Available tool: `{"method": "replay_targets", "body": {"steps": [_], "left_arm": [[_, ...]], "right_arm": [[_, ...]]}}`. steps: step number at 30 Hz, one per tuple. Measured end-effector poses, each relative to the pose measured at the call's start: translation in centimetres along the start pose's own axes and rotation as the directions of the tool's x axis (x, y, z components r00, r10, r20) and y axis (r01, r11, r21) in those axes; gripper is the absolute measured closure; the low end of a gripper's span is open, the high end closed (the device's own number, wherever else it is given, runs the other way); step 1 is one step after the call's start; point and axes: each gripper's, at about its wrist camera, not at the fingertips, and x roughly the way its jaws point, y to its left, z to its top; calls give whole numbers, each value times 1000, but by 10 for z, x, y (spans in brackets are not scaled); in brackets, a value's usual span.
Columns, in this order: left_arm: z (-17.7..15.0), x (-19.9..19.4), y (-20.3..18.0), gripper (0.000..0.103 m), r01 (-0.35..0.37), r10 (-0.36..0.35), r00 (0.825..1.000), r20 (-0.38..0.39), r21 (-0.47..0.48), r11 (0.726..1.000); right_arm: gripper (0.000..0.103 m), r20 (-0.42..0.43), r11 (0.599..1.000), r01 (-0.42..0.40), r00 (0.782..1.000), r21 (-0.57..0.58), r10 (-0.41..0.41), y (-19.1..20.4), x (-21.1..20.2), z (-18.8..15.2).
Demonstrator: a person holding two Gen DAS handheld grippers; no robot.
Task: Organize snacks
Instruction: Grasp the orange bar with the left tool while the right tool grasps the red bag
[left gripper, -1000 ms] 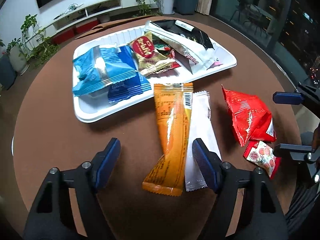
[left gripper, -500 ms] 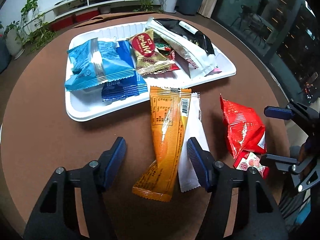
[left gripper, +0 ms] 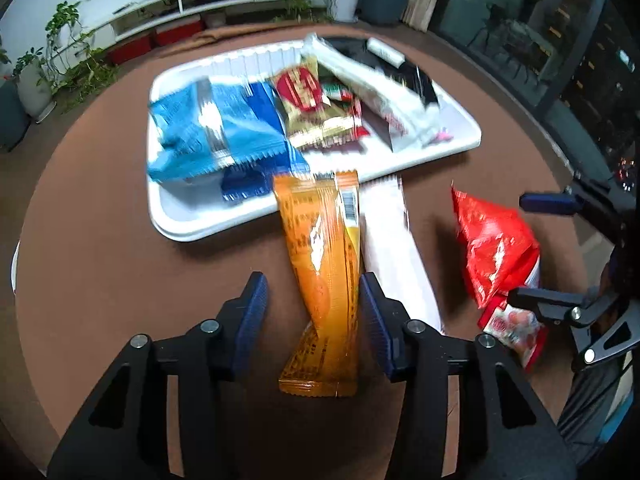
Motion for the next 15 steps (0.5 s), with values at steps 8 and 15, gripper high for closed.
{"method": "replay_targets", "body": {"steps": [8,15], "left_arm": [[6,9,-7,75,-27,28,999,-28,27,999],[1,5,-11,81,-44,46,999,-28,58,997]], "right_arm": [[26,-70,998,3,997,-69,-8,-1,19,10],[29,-121,996,-12,993,-91,1,-2,32,13]]}}
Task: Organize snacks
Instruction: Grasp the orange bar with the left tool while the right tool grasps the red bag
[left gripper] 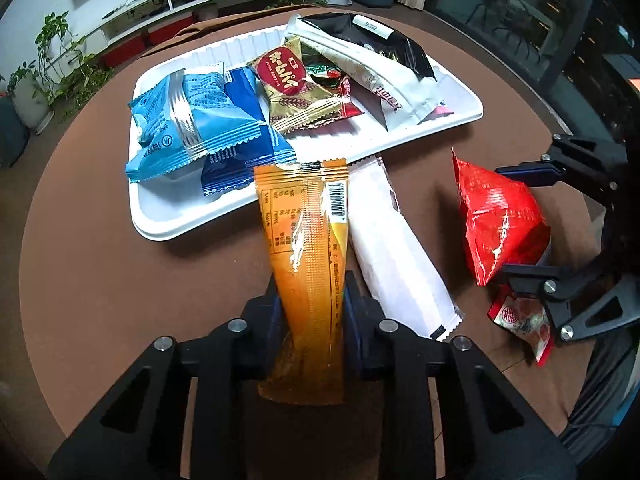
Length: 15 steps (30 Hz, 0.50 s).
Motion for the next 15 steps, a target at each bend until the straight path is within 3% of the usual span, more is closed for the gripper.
{"method": "replay_targets", "body": {"steps": [9,15], "left_arm": [[-11,-5,1,87,27,-27,1000,9,-15,1000],[-20,-9,-2,89,57,-56,998,17,-18,998]], "right_arm": [[42,-36,999,-35,999,-20,34,3,2,4],[69,-48,999,-52,997,8,53,-1,-2,8]]}}
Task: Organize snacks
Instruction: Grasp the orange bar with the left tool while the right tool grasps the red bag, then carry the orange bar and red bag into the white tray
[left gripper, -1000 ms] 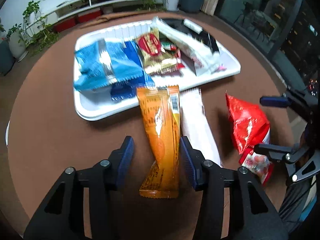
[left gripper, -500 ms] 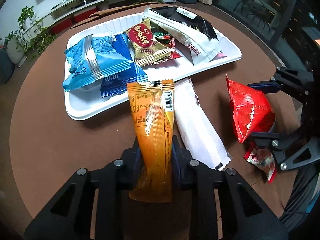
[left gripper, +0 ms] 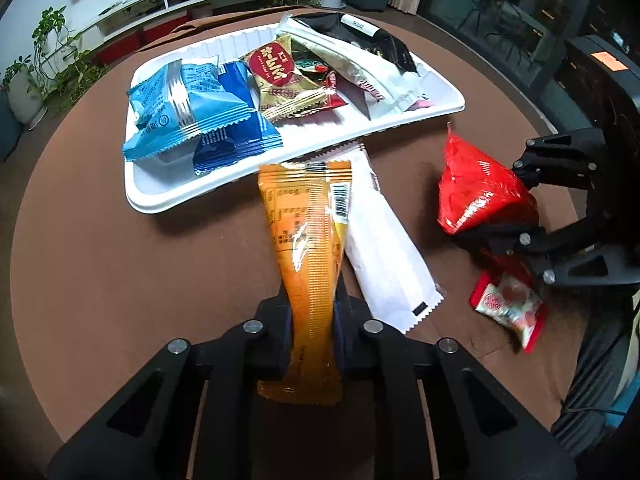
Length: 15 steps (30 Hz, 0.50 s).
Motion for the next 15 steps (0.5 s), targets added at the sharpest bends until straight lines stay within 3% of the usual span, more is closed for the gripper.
{"method": "replay_targets", "body": {"steps": [7,15], "left_arm": [[-12,-8,3,89,18,-17,999,32,-35,999],[-21,-34,7,89,103,-87,987,136,-122,987]], "right_arm": [[74,48,998,-17,999,68,14,-5,-11,-3],[75,171,971,-107,983,214,70,-18,-33,-12]]}}
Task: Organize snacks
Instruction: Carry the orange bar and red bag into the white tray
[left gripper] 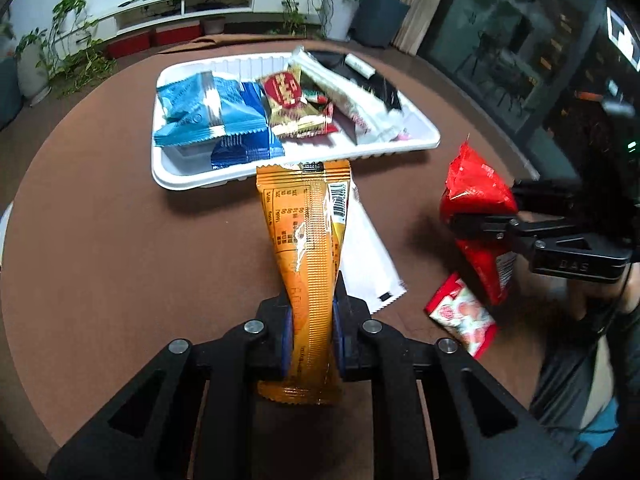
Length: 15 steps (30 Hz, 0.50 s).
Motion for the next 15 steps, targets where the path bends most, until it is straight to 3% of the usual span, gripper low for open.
{"method": "replay_targets", "body": {"steps": [4,10,15], "left_arm": [[0,-17,15,89,50,-46,998,49,-73,996],[28,-42,48,89,16,-1,993,116,-125,992],[61,-55,71,90,-2,26,986,167,-141,990]], "right_arm": [[75,29,995,-52,998,86,49,-11,-2,2],[75,85,980,-104,992,170,90,-23,-15,19],[74,150,969,-132,984,211,101,-25,-24,58]]}}
